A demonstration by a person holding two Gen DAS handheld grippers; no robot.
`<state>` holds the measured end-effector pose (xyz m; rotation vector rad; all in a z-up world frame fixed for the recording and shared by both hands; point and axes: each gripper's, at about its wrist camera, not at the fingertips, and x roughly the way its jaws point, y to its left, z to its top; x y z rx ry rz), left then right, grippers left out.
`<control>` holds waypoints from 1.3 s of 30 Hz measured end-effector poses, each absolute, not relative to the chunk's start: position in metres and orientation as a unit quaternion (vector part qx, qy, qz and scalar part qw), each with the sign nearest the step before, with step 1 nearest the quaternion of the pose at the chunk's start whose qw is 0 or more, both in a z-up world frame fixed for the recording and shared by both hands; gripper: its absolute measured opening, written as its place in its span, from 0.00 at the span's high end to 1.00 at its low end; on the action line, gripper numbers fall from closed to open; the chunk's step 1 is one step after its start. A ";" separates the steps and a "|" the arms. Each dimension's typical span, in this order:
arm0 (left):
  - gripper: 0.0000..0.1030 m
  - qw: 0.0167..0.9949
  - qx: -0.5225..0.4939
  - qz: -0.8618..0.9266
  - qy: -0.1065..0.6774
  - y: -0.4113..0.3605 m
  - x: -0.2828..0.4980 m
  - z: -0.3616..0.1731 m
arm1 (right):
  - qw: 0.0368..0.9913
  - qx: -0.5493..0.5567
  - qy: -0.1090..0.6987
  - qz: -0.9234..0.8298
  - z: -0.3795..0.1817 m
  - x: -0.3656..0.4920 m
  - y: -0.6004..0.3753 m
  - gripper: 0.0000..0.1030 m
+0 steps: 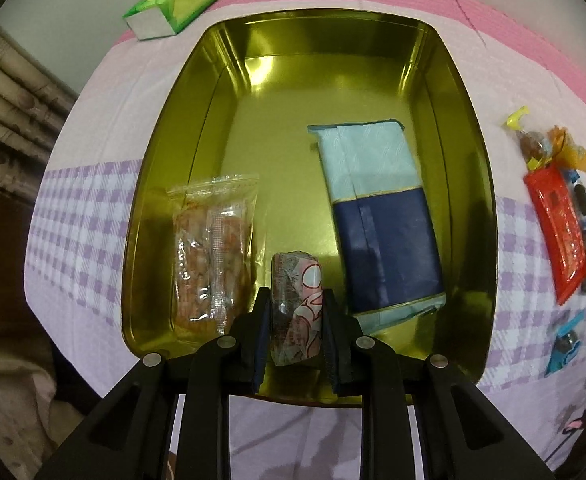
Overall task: Organize snacks
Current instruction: 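Lower the wrapped pastry into the gold tin and open the left gripper, then carry the gold-printed pastry bag over the gold tin, lower it, open right gripper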
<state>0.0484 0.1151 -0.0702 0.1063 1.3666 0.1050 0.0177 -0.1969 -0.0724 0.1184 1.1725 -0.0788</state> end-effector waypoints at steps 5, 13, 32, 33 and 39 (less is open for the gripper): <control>0.75 0.772 0.051 0.046 0.632 0.117 0.050 -0.074 | 0.830 0.049 0.554 -0.041 -0.073 0.018 -0.195 0.65; 0.70 0.776 0.049 0.042 0.627 0.115 0.047 -0.068 | 0.829 0.044 0.556 -0.044 -0.073 0.019 -0.192 0.65; 0.44 0.853 0.020 0.075 0.516 0.136 0.017 -0.030 | 0.827 0.037 0.558 -0.059 -0.073 0.022 -0.190 0.66; 0.44 0.858 0.016 0.079 0.508 0.138 0.012 -0.030 | 0.828 0.035 0.557 -0.062 -0.072 0.022 -0.190 0.66; 0.44 0.863 0.021 0.076 0.499 0.145 0.006 -0.025 | 0.841 0.027 0.536 -0.072 -0.052 0.022 -0.194 0.66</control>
